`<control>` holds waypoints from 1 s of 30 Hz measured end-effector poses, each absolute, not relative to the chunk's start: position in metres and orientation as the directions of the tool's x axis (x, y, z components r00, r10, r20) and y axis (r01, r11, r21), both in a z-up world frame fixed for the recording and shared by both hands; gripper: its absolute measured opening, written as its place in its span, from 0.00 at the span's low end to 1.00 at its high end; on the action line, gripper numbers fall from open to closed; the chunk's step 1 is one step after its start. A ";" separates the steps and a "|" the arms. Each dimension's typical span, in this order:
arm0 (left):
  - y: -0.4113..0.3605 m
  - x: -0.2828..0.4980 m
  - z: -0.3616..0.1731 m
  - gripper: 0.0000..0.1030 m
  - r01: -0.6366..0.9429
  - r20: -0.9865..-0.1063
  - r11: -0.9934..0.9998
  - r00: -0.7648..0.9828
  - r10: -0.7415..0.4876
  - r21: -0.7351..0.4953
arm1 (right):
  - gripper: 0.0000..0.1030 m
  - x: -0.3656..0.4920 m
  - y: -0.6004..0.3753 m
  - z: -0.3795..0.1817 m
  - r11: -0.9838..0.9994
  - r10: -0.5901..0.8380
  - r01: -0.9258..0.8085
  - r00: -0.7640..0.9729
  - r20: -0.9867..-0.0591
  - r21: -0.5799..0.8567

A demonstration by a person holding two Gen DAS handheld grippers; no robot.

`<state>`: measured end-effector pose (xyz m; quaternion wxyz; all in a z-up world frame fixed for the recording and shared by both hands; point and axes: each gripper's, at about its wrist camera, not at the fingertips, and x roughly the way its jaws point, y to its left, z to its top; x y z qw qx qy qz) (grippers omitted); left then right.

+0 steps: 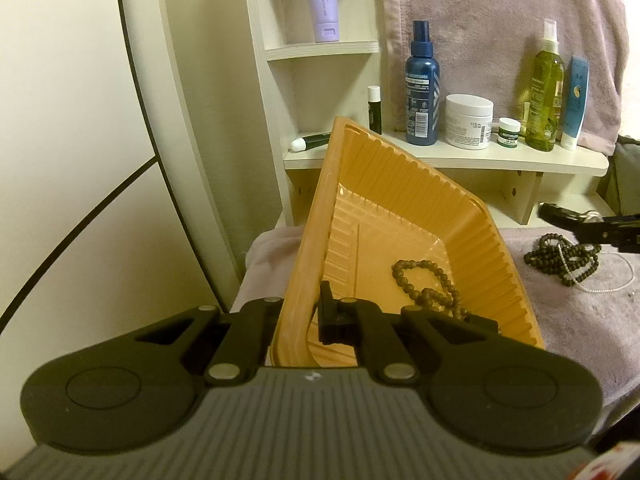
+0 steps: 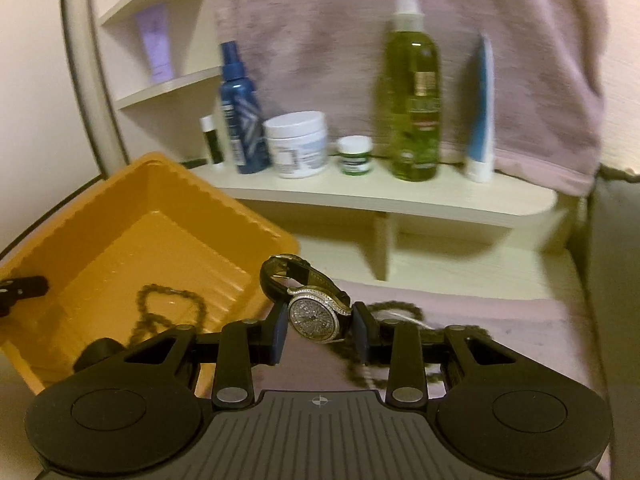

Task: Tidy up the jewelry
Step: 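Carry the silver watch into the tray and open the right gripper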

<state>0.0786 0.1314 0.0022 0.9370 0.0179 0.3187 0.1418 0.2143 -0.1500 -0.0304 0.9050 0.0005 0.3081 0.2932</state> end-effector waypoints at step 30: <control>0.133 0.079 0.001 0.05 -0.256 -0.593 0.960 0.758 0.272 0.113 | 0.55 0.205 -0.063 -0.050 0.635 0.718 -0.694 0.368 -0.591 0.339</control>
